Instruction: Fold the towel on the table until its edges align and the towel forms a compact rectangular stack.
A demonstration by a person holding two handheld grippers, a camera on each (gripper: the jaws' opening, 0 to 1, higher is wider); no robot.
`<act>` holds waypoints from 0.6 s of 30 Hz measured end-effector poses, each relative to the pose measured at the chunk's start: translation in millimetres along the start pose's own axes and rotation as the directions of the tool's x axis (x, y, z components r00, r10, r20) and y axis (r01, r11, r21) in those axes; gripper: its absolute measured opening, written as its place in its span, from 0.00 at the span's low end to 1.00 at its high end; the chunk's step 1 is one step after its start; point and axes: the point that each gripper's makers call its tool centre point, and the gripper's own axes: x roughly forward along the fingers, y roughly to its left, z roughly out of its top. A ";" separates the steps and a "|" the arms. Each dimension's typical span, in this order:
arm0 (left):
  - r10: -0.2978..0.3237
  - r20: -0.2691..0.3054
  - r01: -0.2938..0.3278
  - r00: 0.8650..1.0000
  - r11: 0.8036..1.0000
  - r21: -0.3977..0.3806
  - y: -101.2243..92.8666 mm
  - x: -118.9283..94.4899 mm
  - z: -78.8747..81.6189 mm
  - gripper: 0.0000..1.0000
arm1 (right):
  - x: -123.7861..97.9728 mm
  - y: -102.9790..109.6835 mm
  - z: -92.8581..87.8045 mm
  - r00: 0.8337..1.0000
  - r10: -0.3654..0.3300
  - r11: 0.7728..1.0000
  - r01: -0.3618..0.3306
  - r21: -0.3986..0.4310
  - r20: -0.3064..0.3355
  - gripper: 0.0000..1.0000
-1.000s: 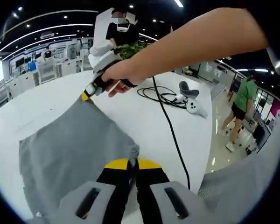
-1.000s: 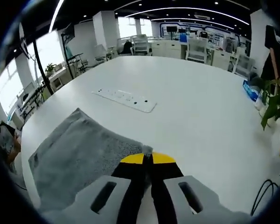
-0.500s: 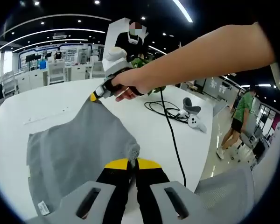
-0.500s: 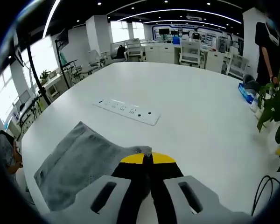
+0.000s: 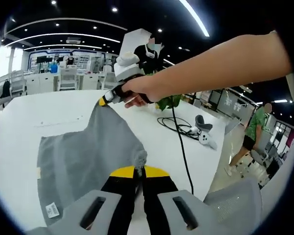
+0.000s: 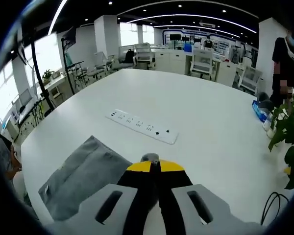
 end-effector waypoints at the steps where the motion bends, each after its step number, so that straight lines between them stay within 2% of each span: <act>1: 0.002 0.001 -0.002 1.000 1.000 -0.002 1.5 -1.6 -0.3 0.04 | -3.7 4.1 2.5 1.000 0.000 1.000 0.000 -0.003 0.003 0.01; 10: 0.020 0.036 -0.020 0.999 1.000 0.002 13.9 -16.6 5.2 0.04 | -1.9 26.0 15.7 1.000 0.000 0.999 0.000 -0.032 0.015 0.01; 18: 0.052 0.069 -0.049 0.996 0.998 -0.035 25.5 -30.1 4.4 0.04 | 2.4 45.9 33.2 1.000 0.007 0.997 -0.005 -0.073 0.020 0.01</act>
